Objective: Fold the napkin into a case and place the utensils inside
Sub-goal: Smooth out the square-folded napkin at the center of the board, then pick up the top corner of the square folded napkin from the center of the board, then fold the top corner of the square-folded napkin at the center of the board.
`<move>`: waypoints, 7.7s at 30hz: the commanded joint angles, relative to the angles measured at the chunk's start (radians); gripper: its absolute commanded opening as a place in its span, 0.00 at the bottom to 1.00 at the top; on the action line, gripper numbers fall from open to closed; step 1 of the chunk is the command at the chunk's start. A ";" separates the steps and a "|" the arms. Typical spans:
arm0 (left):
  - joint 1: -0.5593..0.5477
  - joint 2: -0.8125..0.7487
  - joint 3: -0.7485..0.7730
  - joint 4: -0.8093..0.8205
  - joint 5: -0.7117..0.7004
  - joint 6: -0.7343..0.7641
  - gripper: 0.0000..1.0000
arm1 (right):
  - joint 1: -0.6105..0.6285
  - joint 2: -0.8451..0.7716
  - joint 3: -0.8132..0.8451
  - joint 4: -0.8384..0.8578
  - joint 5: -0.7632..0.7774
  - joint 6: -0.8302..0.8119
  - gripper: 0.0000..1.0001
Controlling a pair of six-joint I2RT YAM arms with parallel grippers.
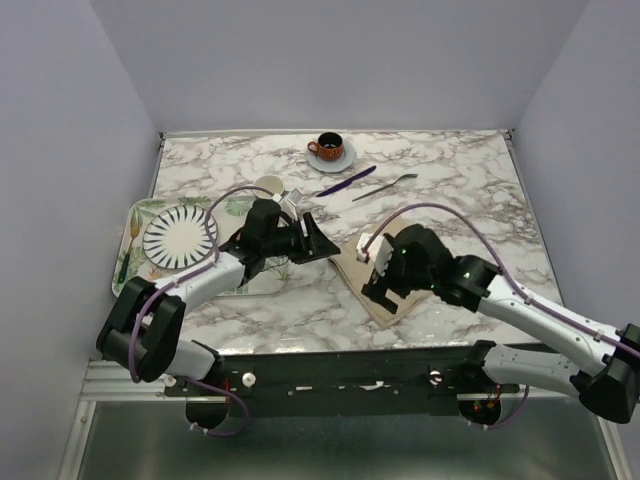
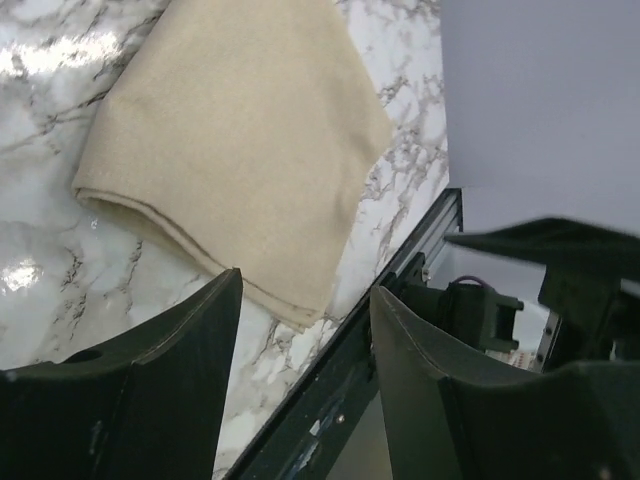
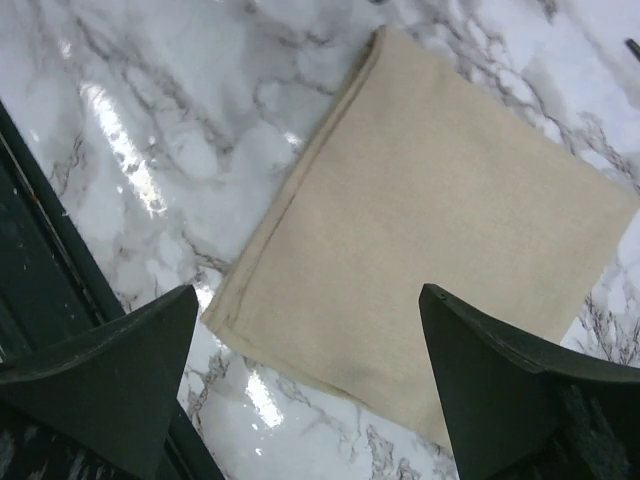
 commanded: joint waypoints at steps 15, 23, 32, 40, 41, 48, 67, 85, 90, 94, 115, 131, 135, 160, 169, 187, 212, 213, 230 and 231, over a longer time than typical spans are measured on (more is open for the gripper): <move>-0.015 0.474 0.362 0.060 0.327 0.180 0.27 | -0.895 0.801 0.547 -0.391 -0.943 -0.012 1.00; 0.009 0.628 0.324 0.088 0.341 0.200 0.27 | -1.008 0.974 0.465 -0.472 -0.931 -0.061 0.85; 0.060 0.666 0.319 0.023 0.328 0.278 0.28 | -1.096 1.011 0.476 -0.478 -0.664 -0.048 0.55; 0.031 0.505 0.344 0.000 0.431 0.369 0.52 | -1.094 0.885 0.488 -0.647 -0.874 -0.218 0.55; 0.023 0.466 0.342 0.002 0.439 0.372 0.54 | -1.084 0.870 0.479 -0.693 -0.905 -0.259 0.56; -0.038 0.491 0.358 0.103 0.451 0.266 0.61 | -1.011 0.900 0.422 -0.693 -0.994 -0.265 0.60; -0.012 0.706 0.391 0.040 0.413 0.316 0.59 | -1.106 1.083 0.358 -0.606 -0.582 -0.121 0.60; -0.095 0.563 0.513 -0.212 0.492 0.613 0.59 | -0.962 0.931 0.706 -0.652 -0.868 -0.165 0.59; -0.100 0.571 0.493 -0.164 0.486 0.560 0.59 | -0.901 1.029 0.795 -0.460 -0.887 0.047 0.55; -0.098 0.615 0.477 -0.118 0.453 0.514 0.57 | -0.881 1.150 0.859 -0.408 -0.902 0.123 0.52; -0.138 0.458 0.336 -0.072 0.384 0.510 0.59 | -0.847 1.080 0.910 -0.475 -0.712 0.075 0.54; -0.195 0.398 0.580 -0.662 -0.052 1.122 0.54 | -0.951 0.767 0.370 -0.503 -0.444 -0.126 0.44; -0.225 0.448 0.623 -0.709 -0.120 1.244 0.51 | -0.951 0.804 0.326 -0.432 -0.339 -0.141 0.37; -0.475 0.249 0.336 -0.624 -0.147 1.363 0.40 | -0.812 0.806 0.398 -0.412 -0.265 -0.215 0.39; -0.604 0.191 0.357 -0.557 -0.213 1.565 0.50 | -0.818 0.720 0.507 -0.495 -0.345 -0.166 0.42; -0.771 0.421 0.483 -0.486 -0.331 1.614 0.51 | -0.981 0.747 0.517 -0.583 -0.522 -0.164 0.43; -0.767 0.424 0.542 -0.541 -0.314 1.645 0.39 | -0.999 0.749 0.471 -0.583 -0.562 -0.181 0.44; -0.765 0.425 0.545 -0.541 -0.314 1.643 0.38 | -0.999 0.747 0.471 -0.583 -0.562 -0.183 0.44; -0.488 0.531 0.817 -0.679 -0.121 1.488 0.00 | -1.047 0.788 0.595 -0.597 -0.580 -0.189 0.46; -0.447 0.568 0.872 -0.710 -0.107 1.482 0.00 | -1.059 0.793 0.606 -0.597 -0.586 -0.189 0.46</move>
